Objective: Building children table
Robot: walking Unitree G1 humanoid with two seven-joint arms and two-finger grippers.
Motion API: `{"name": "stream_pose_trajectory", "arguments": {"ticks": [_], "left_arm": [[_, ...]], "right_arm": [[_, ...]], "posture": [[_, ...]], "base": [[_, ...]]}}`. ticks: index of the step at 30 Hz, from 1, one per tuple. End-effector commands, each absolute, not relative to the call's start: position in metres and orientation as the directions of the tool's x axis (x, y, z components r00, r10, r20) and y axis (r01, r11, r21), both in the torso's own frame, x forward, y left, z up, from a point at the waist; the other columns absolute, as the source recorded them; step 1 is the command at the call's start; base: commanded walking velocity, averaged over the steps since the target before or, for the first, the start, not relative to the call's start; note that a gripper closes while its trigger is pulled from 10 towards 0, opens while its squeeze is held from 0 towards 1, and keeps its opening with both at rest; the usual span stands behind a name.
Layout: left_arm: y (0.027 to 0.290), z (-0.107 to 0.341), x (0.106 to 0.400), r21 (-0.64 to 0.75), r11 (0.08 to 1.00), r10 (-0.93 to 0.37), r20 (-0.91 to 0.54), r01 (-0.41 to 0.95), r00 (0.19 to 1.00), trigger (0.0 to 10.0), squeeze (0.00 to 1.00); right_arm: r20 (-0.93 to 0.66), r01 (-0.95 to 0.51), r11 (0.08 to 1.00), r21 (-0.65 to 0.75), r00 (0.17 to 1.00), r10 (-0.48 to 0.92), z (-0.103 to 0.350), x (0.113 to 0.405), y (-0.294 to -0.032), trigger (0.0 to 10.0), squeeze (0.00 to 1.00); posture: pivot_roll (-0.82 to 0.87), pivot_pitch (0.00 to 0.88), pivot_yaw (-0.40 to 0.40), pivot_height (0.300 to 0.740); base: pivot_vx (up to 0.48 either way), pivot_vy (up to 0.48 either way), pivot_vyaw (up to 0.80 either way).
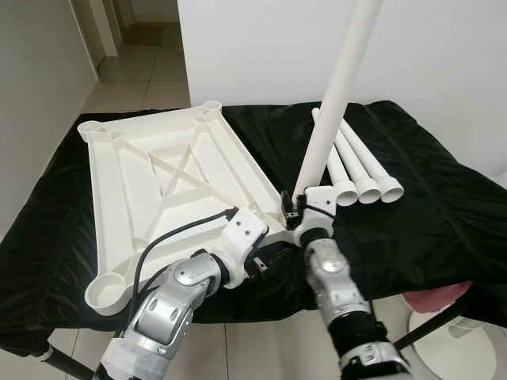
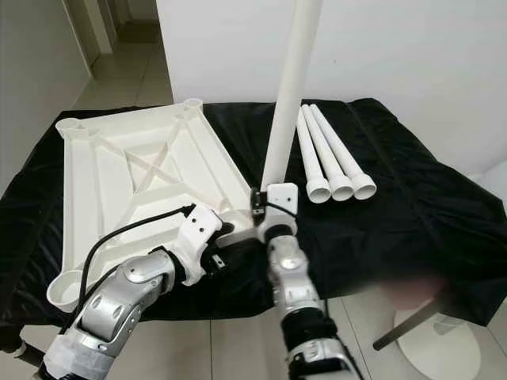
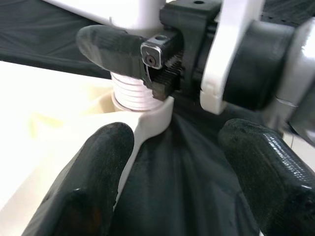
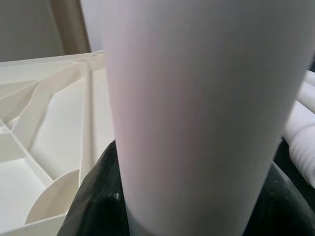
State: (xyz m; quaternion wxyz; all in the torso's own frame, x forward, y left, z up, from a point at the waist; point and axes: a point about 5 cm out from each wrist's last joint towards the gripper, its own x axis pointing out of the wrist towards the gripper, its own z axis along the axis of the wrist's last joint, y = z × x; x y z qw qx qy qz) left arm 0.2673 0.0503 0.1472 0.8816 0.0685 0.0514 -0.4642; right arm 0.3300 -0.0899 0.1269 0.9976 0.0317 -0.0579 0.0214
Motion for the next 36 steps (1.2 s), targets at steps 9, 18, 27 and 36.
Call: {"name": "stream_pose_trajectory", "arguments": {"ticks": [9, 18, 27, 36], "left_arm": [[0.055, 0.147, 0.272, 0.098, 0.603, -0.777, -0.153, 0.792, 0.611, 10.0, 0.0], [0.056, 0.15, 0.274, 0.104, 0.607, -0.775, -0.145, 0.788, 0.615, 10.0, 0.0], [0.052, 0.15, 0.274, 0.099, 0.605, -0.777, -0.14, 0.79, 0.613, 10.0, 0.0], [0.046, 0.149, 0.273, 0.092, 0.599, -0.783, -0.136, 0.795, 0.606, 10.0, 0.0]], "right_arm": [[0.066, -0.047, 0.993, 0.11, 0.997, 0.04, 0.118, 0.324, -0.081, 10.0, 0.0], [0.168, -0.164, 0.979, 0.122, 0.975, 0.143, 0.135, 0.321, -0.098, 10.0, 0.19], [0.171, -0.418, 0.907, -0.046, 0.891, 0.42, 0.14, 0.331, -0.121, 10.0, 0.0], [0.087, -0.572, 0.803, -0.169, 0.803, 0.59, 0.137, 0.34, -0.126, 10.0, 0.0]], "posture": [[-0.02, 0.0, 0.018, 0.74], [-0.02, 0.0, 0.018, 0.74], [-0.02, 0.0, 0.016, 0.74], [-0.03, 0.0, 0.021, 0.74]], "base": [[0.0, 0.0, 0.0], [0.0, 0.0, 0.0], [0.0, 0.0, 0.0], [0.0, 0.0, 0.0]]}}
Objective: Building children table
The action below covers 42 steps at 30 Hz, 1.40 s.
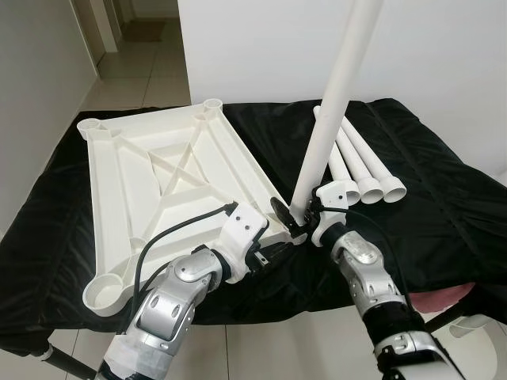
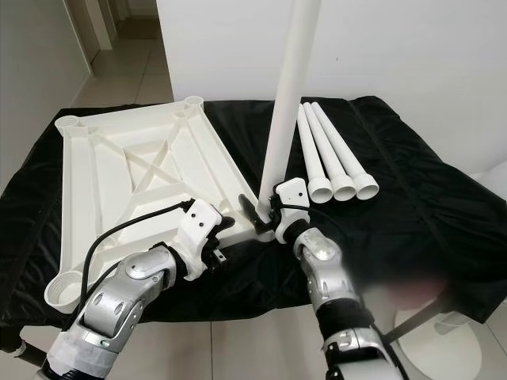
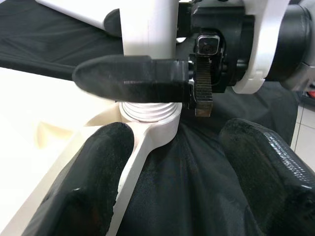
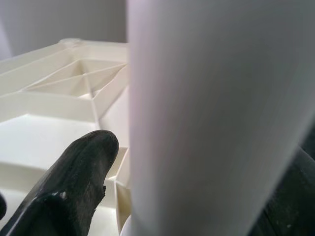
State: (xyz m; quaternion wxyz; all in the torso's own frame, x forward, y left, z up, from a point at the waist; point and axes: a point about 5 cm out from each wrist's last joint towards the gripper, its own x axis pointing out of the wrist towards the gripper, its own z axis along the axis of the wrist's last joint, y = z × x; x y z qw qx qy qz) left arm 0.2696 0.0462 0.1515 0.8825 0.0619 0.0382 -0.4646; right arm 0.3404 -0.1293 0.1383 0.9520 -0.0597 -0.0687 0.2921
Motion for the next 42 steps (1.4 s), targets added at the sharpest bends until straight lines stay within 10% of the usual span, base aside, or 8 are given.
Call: {"name": "stream_pose_trajectory", "arguments": {"ticks": [1, 6, 7, 10, 21, 22, 25, 42], "left_arm": [[0.046, 0.149, 0.273, 0.091, 0.599, -0.784, -0.136, 0.796, 0.605, 10.0, 0.0], [0.045, 0.15, 0.274, 0.091, 0.598, -0.785, -0.136, 0.796, 0.605, 10.0, 0.0], [0.045, 0.15, 0.274, 0.091, 0.598, -0.785, -0.136, 0.796, 0.605, 10.0, 0.0], [0.047, 0.15, 0.274, 0.092, 0.603, -0.781, -0.135, 0.793, 0.61, 10.0, 0.0], [0.048, 0.151, 0.273, 0.09, 0.609, -0.776, -0.134, 0.788, 0.616, 10.0, 0.0], [0.048, 0.151, 0.273, 0.089, 0.609, -0.777, -0.134, 0.788, 0.616, 10.0, 0.0], [0.048, 0.151, 0.273, 0.09, 0.607, -0.778, -0.135, 0.789, 0.614, 10.0, 0.0], [0.045, 0.149, 0.272, 0.084, 0.598, -0.785, -0.138, 0.797, 0.604, 10.0, 0.0]], "right_arm": [[0.081, -0.584, 0.792, -0.178, 0.793, 0.604, 0.138, 0.341, -0.126, 10.0, 0.0], [0.06, -0.63, 0.748, -0.207, 0.755, 0.653, 0.139, 0.346, -0.126, 8.2, 0.0], [0.058, -0.635, 0.744, -0.209, 0.751, 0.658, 0.14, 0.346, -0.126, 3.8, 0.0], [0.036, -0.645, 0.731, -0.221, 0.744, 0.667, 0.138, 0.35, -0.128, 0.0, 0.0], [0.001, -0.618, 0.766, -0.178, 0.778, 0.628, 0.13, 0.354, -0.141, 0.0, 0.0], [0.009, -0.609, 0.775, -0.17, 0.785, 0.619, 0.13, 0.354, -0.142, 6.8, 0.0], [0.017, -0.593, 0.789, -0.161, 0.798, 0.603, 0.128, 0.353, -0.142, 10.0, 0.0], [0.018, -0.34, 0.938, -0.063, 0.94, 0.342, 0.113, 0.348, -0.137, 10.0, 0.0]], "posture": [[-0.03, 0.0, 0.021, 0.74], [-0.03, 0.0, 0.021, 0.74], [-0.03, 0.0, 0.021, 0.74], [-0.02, 0.003, 0.02, 0.74], [-0.02, 0.011, 0.021, 0.74], [-0.02, 0.011, 0.021, 0.74], [-0.02, 0.011, 0.023, 0.74], [-0.04, 0.021, 0.025, 0.74]], "base": [[0.0, 0.0, 0.0], [0.0, 0.0, 0.0], [0.0, 0.0, 0.0], [0.0, 0.0, 0.0], [0.0, 0.0, 0.0], [0.0, 0.0, 0.0], [0.0, 0.0, 0.0], [0.0, 0.0, 0.0]]}}
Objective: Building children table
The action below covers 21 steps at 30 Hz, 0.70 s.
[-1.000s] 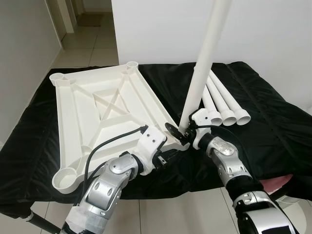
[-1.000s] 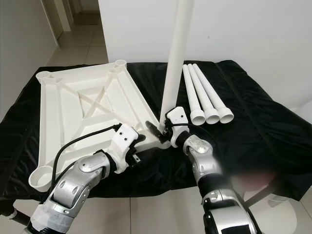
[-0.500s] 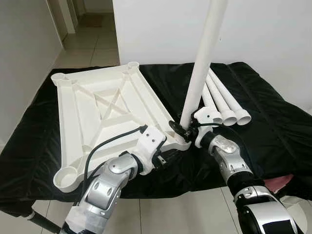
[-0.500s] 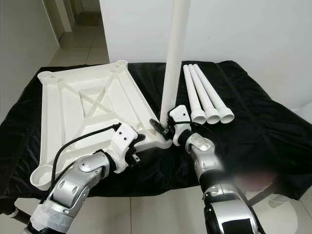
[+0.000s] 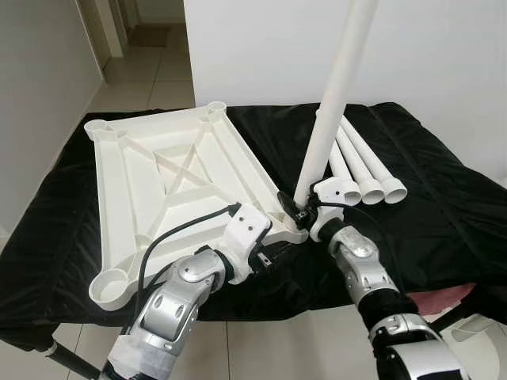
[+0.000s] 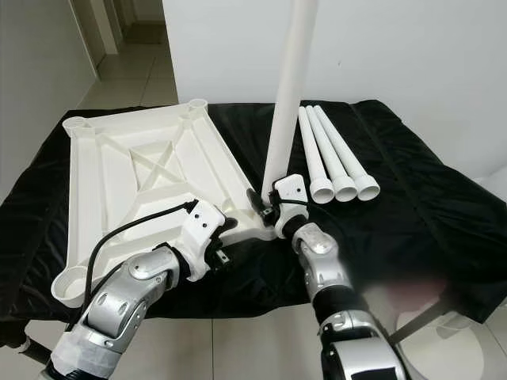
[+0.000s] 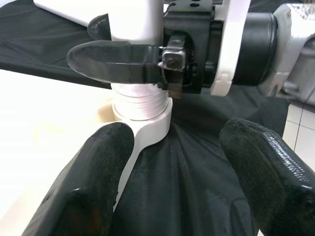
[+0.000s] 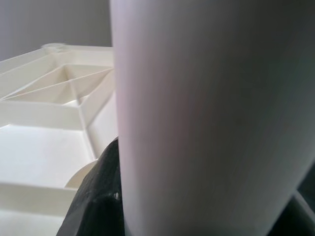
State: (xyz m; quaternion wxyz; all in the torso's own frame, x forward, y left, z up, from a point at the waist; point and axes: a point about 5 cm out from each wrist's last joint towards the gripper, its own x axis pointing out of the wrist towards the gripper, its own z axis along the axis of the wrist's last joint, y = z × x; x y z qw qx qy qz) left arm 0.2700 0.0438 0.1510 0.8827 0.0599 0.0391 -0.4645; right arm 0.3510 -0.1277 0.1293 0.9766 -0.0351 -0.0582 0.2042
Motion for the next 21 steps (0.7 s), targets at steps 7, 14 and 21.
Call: {"name": "stream_pose_trajectory", "arguments": {"ticks": [7, 14, 21], "left_arm": [[0.044, 0.148, 0.273, 0.08, 0.603, -0.782, -0.137, 0.794, 0.608, 10.0, 0.0], [0.056, 0.15, 0.284, 0.083, 0.647, -0.747, -0.128, 0.758, 0.652, 10.0, 0.0], [0.063, 0.153, 0.29, 0.092, 0.674, -0.724, -0.118, 0.733, 0.68, 10.0, 0.0]], "right_arm": [[0.019, -0.124, 0.992, 0.013, 0.992, 0.124, 0.109, 0.339, -0.12, 10.0, 0.0], [-0.008, -0.016, 0.995, 0.096, 1.0, 0.017, 0.105, 0.323, -0.091, 10.0, 0.0], [0.0, -0.032, 0.993, 0.112, 0.999, 0.032, 0.107, 0.318, -0.087, 10.0, 0.0]], "posture": [[-0.05, 0.024, 0.016, 0.74], [-0.06, 0.035, -0.003, 0.74], [-0.06, 0.035, -0.003, 0.74]], "base": [[0.0, 0.0, 0.0], [0.0, 0.0, 0.0], [0.0, 0.0, 0.0]]}}
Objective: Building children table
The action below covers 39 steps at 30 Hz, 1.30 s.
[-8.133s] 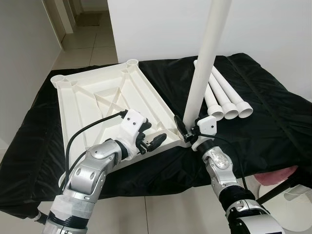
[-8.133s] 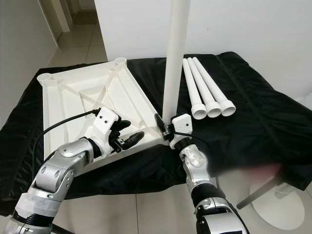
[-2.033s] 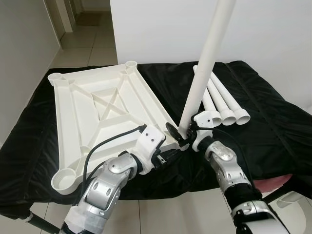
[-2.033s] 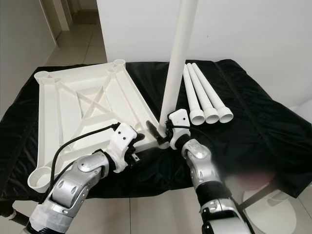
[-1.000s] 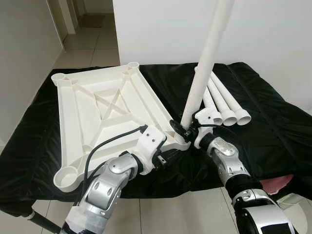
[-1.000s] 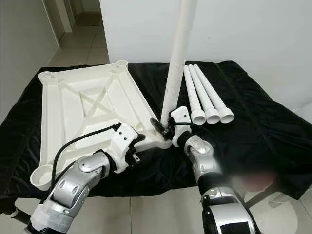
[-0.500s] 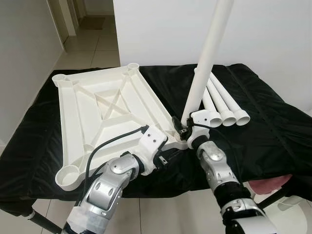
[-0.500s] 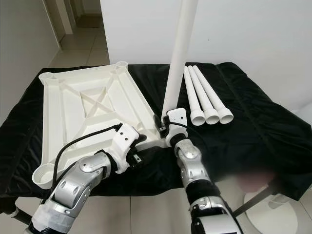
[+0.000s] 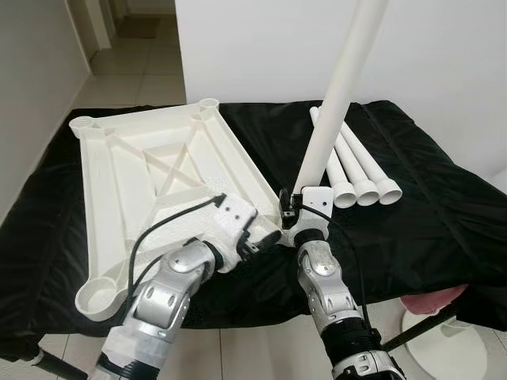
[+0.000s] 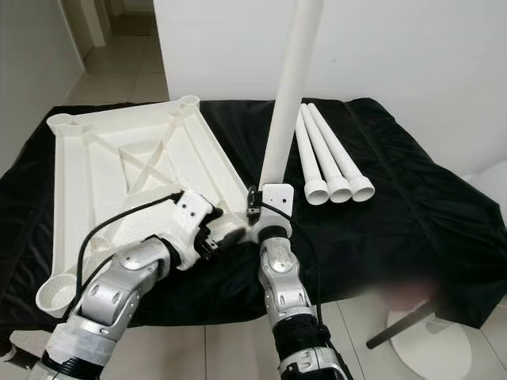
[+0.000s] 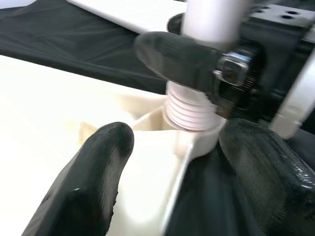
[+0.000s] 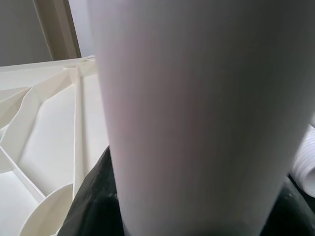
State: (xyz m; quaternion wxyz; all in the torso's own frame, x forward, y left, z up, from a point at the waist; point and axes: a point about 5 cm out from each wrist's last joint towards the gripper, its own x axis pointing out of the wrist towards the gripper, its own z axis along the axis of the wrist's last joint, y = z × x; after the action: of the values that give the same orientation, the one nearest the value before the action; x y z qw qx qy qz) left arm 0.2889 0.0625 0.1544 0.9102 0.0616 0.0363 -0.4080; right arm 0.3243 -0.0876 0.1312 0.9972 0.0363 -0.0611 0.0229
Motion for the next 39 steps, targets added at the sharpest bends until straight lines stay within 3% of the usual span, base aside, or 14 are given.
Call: {"name": "stream_pose_trajectory", "arguments": {"ticks": [1, 5, 6, 14, 22, 23, 29, 39], "left_arm": [[0.064, 0.155, 0.292, 0.092, 0.679, -0.72, -0.113, 0.729, 0.685, 10.0, 0.0], [0.063, 0.156, 0.294, 0.091, 0.68, -0.72, -0.108, 0.728, 0.686, 10.0, 0.0], [0.062, 0.156, 0.295, 0.092, 0.674, -0.725, -0.107, 0.733, 0.68, 10.0, 0.0], [0.056, 0.154, 0.294, 0.11, 0.631, -0.759, -0.121, 0.768, 0.64, 10.0, 0.0], [0.054, 0.153, 0.292, 0.106, 0.607, -0.778, -0.126, 0.788, 0.616, 10.0, 0.0], [0.053, 0.152, 0.291, 0.106, 0.601, -0.781, -0.13, 0.792, 0.611, 10.0, 0.0], [0.048, 0.148, 0.286, 0.106, 0.581, -0.795, -0.137, 0.807, 0.59, 10.0, 0.0], [0.044, 0.143, 0.28, 0.076, 0.519, -0.836, -0.163, 0.852, 0.524, 10.0, 0.0]], "right_arm": [[0.005, -0.025, 0.993, 0.115, 1.0, 0.025, 0.108, 0.318, -0.089, 10.0, 0.0], [0.031, -0.022, 0.993, 0.116, 0.999, 0.018, 0.113, 0.317, -0.095, 10.0, 0.0], [0.049, -0.022, 0.994, 0.11, 0.999, 0.016, 0.116, 0.317, -0.098, 10.0, 1.0], [0.108, -0.067, 0.995, 0.075, 0.992, 0.059, 0.125, 0.314, -0.11, 10.0, 1.0], [0.121, -0.187, 0.982, -0.006, 0.975, 0.186, 0.122, 0.312, -0.119, 10.0, 1.0], [0.126, -0.223, 0.975, -0.01, 0.967, 0.222, 0.123, 0.312, -0.122, 10.0, 0.0], [0.098, -0.356, 0.928, -0.11, 0.925, 0.367, 0.119, 0.319, -0.141, 10.0, 0.0], [0.054, -0.505, 0.846, -0.172, 0.853, 0.52, 0.123, 0.331, -0.142, 10.0, 0.0]], "posture": [[-0.06, 0.031, -0.001, 0.74], [-0.07, 0.018, 0.011, 0.74], [-0.08, 0.01, 0.016, 0.74], [-0.09, 0.0, 0.033, 0.74], [-0.1, 0.0, 0.044, 0.74], [-0.1, 0.0, 0.046, 0.74], [-0.1, 0.0, 0.059, 0.74], [-0.12, 0.0, 0.07, 0.74]], "base": [[0.0, 0.0, 0.0], [0.0, 0.0, 0.0], [0.0, 0.0, 0.0], [0.0, 0.0, 0.0], [0.0, 0.0, 0.0], [0.0, 0.0, 0.0], [0.0, 0.0, 0.0], [0.0, 0.0, 0.0]]}}
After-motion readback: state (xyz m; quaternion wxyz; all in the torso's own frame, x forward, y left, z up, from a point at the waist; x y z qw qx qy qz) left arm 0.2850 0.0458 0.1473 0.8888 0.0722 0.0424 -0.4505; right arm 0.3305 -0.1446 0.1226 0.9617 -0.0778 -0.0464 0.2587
